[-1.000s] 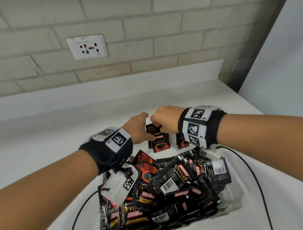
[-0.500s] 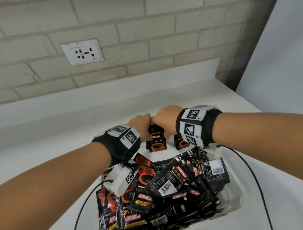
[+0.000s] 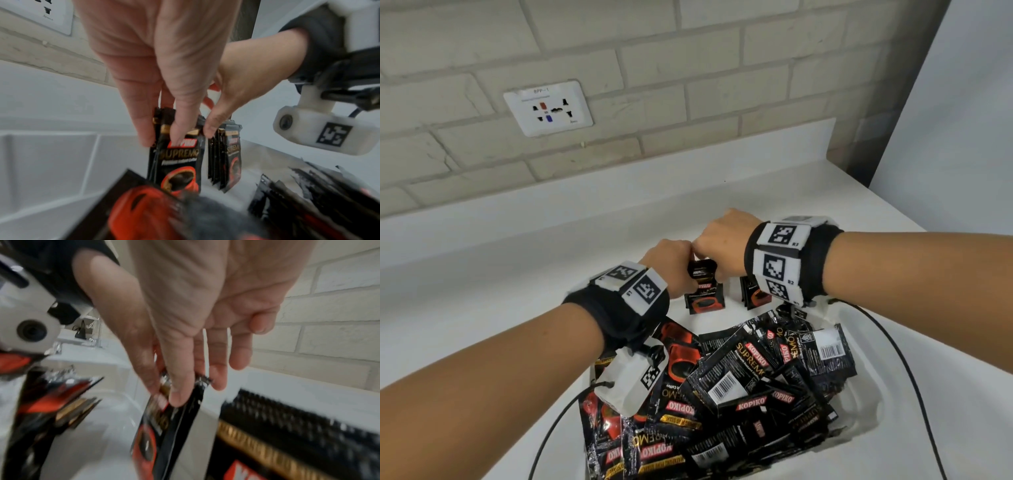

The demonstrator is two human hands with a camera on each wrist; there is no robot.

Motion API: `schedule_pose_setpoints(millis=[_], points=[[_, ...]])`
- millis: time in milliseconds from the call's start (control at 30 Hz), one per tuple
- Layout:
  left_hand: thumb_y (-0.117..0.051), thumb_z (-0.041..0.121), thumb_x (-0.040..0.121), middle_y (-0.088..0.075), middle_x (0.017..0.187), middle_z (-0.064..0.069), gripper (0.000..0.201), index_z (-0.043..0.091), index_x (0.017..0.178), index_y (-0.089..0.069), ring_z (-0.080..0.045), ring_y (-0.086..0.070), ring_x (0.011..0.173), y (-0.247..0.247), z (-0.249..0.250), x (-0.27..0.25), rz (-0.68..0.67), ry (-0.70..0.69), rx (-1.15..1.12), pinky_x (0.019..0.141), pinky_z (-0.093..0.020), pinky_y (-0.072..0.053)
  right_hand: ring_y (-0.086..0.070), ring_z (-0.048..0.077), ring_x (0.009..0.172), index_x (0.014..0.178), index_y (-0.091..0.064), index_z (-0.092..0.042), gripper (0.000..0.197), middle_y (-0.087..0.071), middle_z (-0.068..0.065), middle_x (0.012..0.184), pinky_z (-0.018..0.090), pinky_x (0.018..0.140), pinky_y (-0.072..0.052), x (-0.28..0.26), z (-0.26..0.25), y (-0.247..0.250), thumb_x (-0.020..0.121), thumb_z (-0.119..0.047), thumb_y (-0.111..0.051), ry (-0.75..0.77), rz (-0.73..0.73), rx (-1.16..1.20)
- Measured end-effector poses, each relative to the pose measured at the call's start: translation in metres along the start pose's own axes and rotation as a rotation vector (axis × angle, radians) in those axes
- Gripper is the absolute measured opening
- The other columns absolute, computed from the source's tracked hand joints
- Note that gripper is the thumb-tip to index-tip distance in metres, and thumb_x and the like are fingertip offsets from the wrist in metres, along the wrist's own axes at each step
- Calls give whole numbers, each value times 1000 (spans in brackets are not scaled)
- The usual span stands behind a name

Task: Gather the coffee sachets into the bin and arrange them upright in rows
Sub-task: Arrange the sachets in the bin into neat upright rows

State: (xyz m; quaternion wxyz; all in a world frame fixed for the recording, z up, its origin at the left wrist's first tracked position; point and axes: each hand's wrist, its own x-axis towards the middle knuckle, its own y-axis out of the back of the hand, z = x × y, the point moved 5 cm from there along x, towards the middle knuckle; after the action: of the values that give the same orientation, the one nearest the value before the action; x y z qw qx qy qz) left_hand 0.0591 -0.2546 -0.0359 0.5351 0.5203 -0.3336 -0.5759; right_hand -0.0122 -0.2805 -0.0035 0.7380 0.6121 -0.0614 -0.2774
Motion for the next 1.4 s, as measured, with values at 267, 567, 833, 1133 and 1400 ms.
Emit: schedule_pose_setpoints(millis=[267, 567, 833, 1133, 1400], points=[[-69, 24, 82, -56, 102, -2, 45, 12, 121, -50, -19, -55, 92, 14, -12, -6, -5, 75, -14, 76, -28, -44, -50, 11, 91, 117, -55, -23, 36, -57, -7, 98, 26, 77, -36, -58, 48, 45, 86, -40, -60, -135, 164, 273], [-70, 41, 76, -61, 95, 19, 27, 39, 97, -54, -10, -60, 78, 91, -11, -75, 219, 15, -278, 64, -21, -43, -38, 10, 125, 143, -26, -28, 83, -39, -7, 142, 9, 92, -26, -137, 19, -61, 75, -48, -68, -45, -324, 548], [-59, 93, 22, -69, 86, 25, 74, 59, 87, -59, -10, -69, 68, 77, -18, -147, 236, -33, -540, 80, -53, -53, -41, 14, 124, 144, -22, -30, 95, -43, -8, 138, 27, 106, -32, -136, -13, -82, 67, -58, -70, -53, -162, 658], [-64, 74, 53, -63, 98, 30, 48, 64, 98, -50, 3, -65, 81, 32, 8, -149, 58, -62, -538, 78, -28, -52, -58, 14, 78, 117, -48, -29, 55, -65, -3, 94, 31, 73, -47, -134, -2, -88, 71, -45, -73, -179, -109, 808], [-54, 48, 87, 6, 138, 39, 77, 54, 140, 2, 21, 3, 126, -32, 43, -136, -192, -266, -141, 100, 0, 1, -61, 11, 83, 122, -43, -40, 64, -65, -10, 98, 32, 77, -50, -131, -4, -88, 67, -55, -71, -128, -147, 728]])
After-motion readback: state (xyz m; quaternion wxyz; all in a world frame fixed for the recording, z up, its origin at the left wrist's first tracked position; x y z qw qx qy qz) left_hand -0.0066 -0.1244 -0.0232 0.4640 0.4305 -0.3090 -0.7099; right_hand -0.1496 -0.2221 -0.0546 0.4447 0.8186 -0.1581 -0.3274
